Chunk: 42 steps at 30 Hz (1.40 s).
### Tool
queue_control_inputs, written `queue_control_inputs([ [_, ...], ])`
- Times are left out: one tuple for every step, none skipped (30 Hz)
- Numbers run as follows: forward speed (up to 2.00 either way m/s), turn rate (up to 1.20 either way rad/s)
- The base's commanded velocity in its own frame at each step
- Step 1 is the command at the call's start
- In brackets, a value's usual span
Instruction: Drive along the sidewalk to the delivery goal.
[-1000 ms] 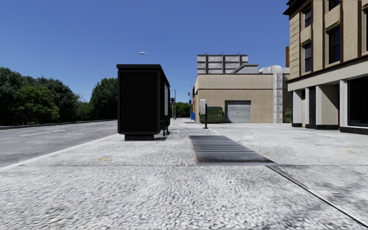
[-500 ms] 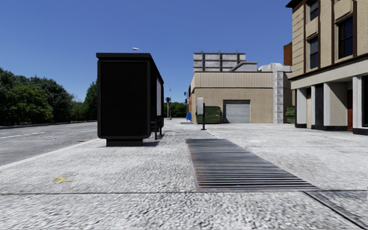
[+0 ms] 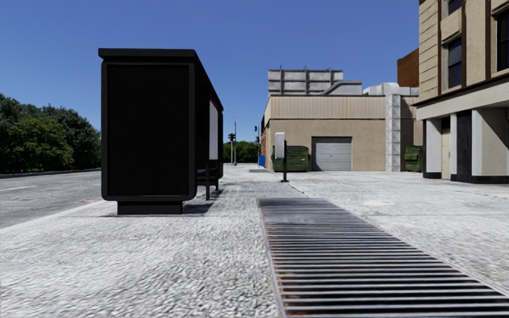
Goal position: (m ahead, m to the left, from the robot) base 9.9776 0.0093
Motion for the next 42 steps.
queue_control_inputs([
  [2.0, 0.0],
  [2.0, 0.0],
  [2.0, 0.0],
  [2.0, 0.0],
  [2.0, 0.0],
  [2.0, 0.0],
  [2.0, 0.0],
  [2.0, 0.0],
  [2.0, 0.0],
  [2.0, 0.0],
  [2.0, 0.0],
  [2.0, 0.0],
  [2.0, 0.0],
  [2.0, 0.0],
  [2.0, 0.0],
  [2.0, 0.0],
  [2.0, 0.0],
  [2.0, 0.0],
  [2.0, 0.0],
  [2.0, 0.0],
  [2.0, 0.0],
  [2.0, 0.0],
  [2.0, 0.0],
  [2.0, 0.0],
  [2.0, 0.0],
  [2.0, 0.0],
  [2.0, 0.0],
  [2.0, 0.0],
  [2.0, 0.0],
  [2.0, 0.0],
  [2.0, 0.0],
  [2.0, 0.0],
  [2.0, 0.0],
  [2.0, 0.0],
  [2.0, 0.0],
  [2.0, 0.0],
  [2.0, 0.0],
  [2.0, 0.0],
  [2.0, 0.0],
  [2.0, 0.0],
  [2.0, 0.0],
  [2.0, 0.0],
])
